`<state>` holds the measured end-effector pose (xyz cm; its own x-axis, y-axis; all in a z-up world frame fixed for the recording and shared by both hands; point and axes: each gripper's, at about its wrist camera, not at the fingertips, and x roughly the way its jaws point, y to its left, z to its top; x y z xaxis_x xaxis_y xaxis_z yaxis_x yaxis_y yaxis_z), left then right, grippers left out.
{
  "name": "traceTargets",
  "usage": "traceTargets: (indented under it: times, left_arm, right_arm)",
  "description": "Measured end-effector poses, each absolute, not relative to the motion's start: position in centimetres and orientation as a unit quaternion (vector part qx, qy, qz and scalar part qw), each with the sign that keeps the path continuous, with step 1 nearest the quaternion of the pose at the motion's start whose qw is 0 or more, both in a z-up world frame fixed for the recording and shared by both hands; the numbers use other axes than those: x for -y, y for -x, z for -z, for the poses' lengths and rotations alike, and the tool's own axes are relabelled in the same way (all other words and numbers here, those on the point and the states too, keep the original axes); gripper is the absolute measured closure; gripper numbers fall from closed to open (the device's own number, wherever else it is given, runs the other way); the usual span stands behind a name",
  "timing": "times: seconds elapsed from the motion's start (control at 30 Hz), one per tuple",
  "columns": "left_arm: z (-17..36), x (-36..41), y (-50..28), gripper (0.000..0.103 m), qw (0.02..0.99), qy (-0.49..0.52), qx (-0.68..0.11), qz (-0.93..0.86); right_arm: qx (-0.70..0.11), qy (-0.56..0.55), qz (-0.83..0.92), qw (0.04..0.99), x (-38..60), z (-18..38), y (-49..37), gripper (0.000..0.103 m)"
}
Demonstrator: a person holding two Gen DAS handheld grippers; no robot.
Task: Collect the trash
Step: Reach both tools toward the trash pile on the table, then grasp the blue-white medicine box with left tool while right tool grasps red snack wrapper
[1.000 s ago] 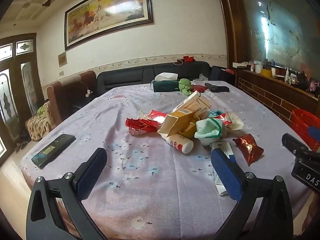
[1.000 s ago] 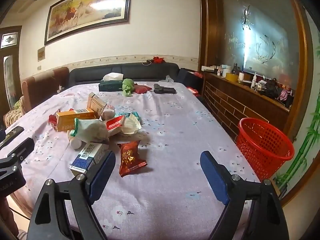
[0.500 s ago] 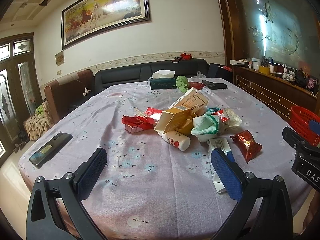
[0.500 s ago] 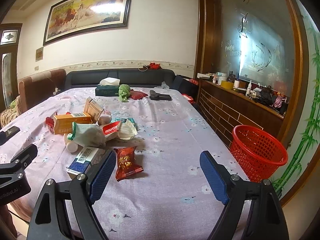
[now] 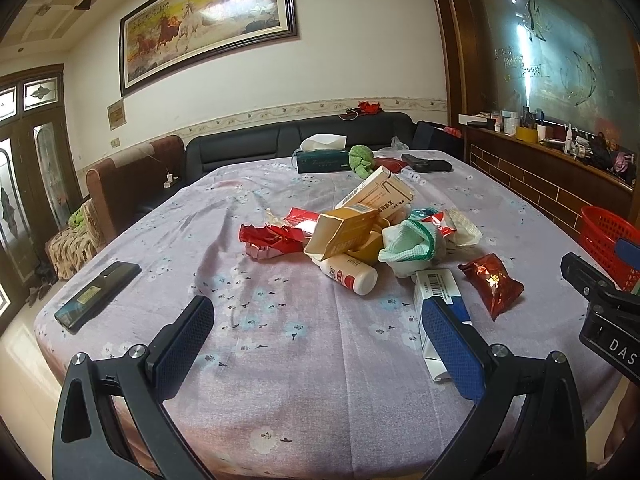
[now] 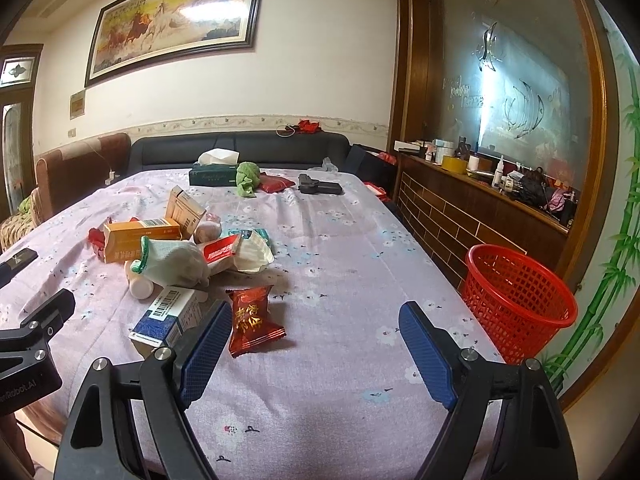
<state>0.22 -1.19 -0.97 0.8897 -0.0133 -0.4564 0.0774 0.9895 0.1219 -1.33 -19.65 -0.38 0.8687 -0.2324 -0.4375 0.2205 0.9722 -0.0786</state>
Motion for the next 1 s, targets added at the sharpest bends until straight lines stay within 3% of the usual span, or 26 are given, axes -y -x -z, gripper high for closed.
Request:
traceTargets:
  times: [0.5, 0.6, 0.73, 0.8, 0.9, 1.0]
  left_arm:
    - [1.6, 1.8, -1.1, 0.0, 0.958, -0.077, -0.271, 0.047]
    - [1.7, 2.6, -1.9, 0.0, 0.951, -0.084, -0.289, 0.073]
    - [2.0, 4.0, -3.4, 0.0, 0.934, -0.078, -0.324, 0.128]
    - [2.4, 4.6, -4.4, 0.0, 0.924, -0.068, -0.346, 0.147]
    - [3.5, 5.7, -6.3, 0.008, 0.91, -0.061, -0.376, 0.163]
    - [4.1, 6.6, -7.6, 0.023, 0.899, -0.055, -0.401, 0.168]
  right_arm:
    - [-0.254, -0.009, 0.103, 0.962, 20.3, 1.3, 0.7, 0.017]
    - [-0.265, -0.018, 0.092, 0.96, 20.8, 1.5, 0.4, 0.023]
    - [-0.293, -0.039, 0.063, 0.953, 21.9, 1.8, -0.8, 0.043]
    - [-0.304, -0.05, 0.049, 0.95, 22.3, 1.9, -1.4, 0.046]
    - [-0.317, -0.069, 0.035, 0.945, 23.2, 2.0, -2.1, 0.046]
    - [-0.326, -0.077, 0.024, 0.942, 23.5, 2.0, -3.0, 0.046]
